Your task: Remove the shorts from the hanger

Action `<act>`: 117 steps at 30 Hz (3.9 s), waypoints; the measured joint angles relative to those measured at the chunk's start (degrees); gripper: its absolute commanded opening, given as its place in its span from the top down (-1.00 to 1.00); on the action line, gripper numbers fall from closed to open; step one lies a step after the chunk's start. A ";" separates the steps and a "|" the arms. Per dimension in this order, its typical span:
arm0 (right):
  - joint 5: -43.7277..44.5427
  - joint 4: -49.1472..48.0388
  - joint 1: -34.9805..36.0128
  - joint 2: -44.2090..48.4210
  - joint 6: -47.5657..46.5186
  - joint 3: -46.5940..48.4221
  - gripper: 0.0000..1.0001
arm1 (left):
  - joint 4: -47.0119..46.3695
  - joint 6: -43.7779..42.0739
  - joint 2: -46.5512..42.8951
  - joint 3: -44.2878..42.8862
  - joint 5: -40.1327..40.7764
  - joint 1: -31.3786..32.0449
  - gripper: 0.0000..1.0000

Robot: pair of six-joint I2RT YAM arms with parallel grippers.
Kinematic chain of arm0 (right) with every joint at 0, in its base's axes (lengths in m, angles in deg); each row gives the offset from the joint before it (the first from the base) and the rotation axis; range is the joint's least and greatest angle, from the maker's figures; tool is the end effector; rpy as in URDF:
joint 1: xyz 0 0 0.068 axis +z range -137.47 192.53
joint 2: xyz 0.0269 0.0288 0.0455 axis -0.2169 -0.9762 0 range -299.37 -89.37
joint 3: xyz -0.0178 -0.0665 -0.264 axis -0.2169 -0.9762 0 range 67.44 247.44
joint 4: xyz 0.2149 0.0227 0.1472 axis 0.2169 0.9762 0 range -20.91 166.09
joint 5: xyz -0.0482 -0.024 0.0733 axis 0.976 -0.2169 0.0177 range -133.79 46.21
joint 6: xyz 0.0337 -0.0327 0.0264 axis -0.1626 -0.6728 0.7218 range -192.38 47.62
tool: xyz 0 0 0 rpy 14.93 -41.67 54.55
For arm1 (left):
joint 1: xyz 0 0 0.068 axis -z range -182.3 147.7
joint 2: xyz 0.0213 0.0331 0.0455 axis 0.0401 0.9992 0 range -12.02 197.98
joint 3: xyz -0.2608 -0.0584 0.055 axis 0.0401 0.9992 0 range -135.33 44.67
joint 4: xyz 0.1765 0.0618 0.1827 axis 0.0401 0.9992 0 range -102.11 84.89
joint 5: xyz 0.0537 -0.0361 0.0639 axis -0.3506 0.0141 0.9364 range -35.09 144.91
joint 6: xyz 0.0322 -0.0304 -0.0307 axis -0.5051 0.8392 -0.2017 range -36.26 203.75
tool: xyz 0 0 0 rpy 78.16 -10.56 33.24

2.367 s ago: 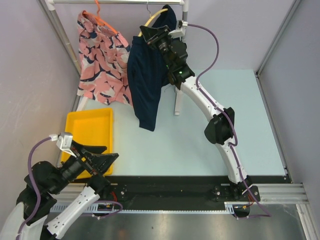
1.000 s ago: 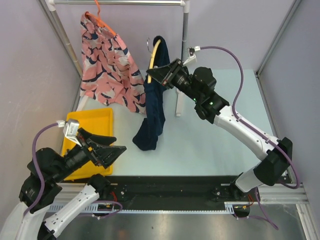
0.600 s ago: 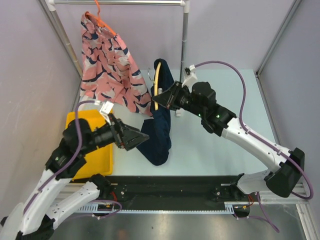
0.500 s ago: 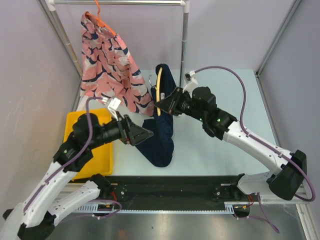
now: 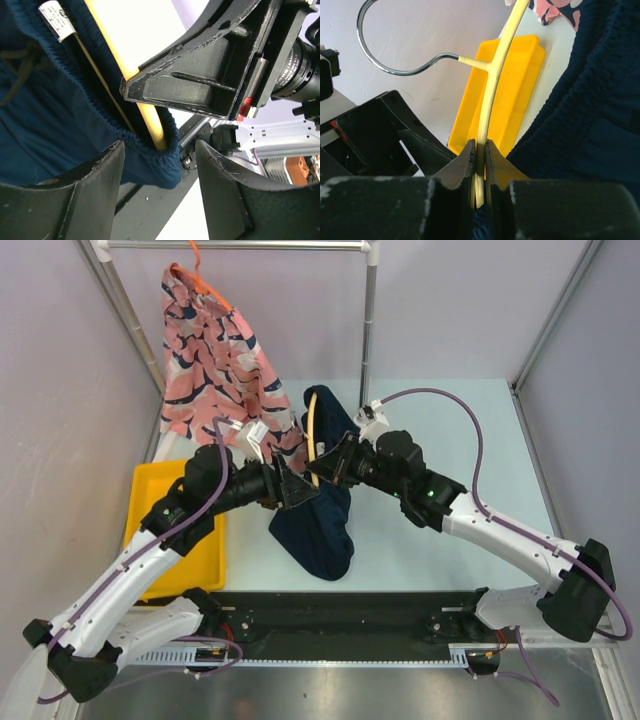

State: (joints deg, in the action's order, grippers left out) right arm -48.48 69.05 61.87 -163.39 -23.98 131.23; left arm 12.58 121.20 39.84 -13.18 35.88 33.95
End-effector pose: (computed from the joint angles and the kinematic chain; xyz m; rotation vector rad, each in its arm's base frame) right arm 0.1977 0.2348 0.3636 -0.0824 1.9402 1.2749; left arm 0.1515 -0.1253 0.3719 0.2243 2.0495 -1.1551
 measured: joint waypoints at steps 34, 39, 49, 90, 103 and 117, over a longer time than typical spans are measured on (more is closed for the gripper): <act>12.81 -7.45 5.81 -5.97 9.25 -3.08 1.00 | -15.32 6.16 -12.04 20.26 9.68 2.01 0.99; 10.56 -10.49 5.86 -6.78 10.27 -3.13 0.90 | -12.55 5.20 -14.69 19.56 11.74 2.19 0.99; 11.76 -11.78 7.15 -5.51 8.48 -3.13 1.00 | -5.16 1.20 -12.83 13.31 11.21 3.78 -0.31; 22.99 0.81 11.02 10.25 8.68 -1.84 -0.54 | 7.30 -13.79 -13.68 11.85 1.99 6.49 0.99; 17.70 0.96 11.02 4.61 8.79 -1.84 0.23 | 7.28 -20.09 -10.86 10.60 -8.87 6.49 1.00; 20.13 -0.02 12.00 3.08 11.52 -1.68 1.00 | 8.94 -16.15 -17.86 4.02 2.19 6.54 -0.38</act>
State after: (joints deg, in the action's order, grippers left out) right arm -28.35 69.03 73.87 -160.31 -12.46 129.55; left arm 21.52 105.04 21.98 -9.16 38.07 40.48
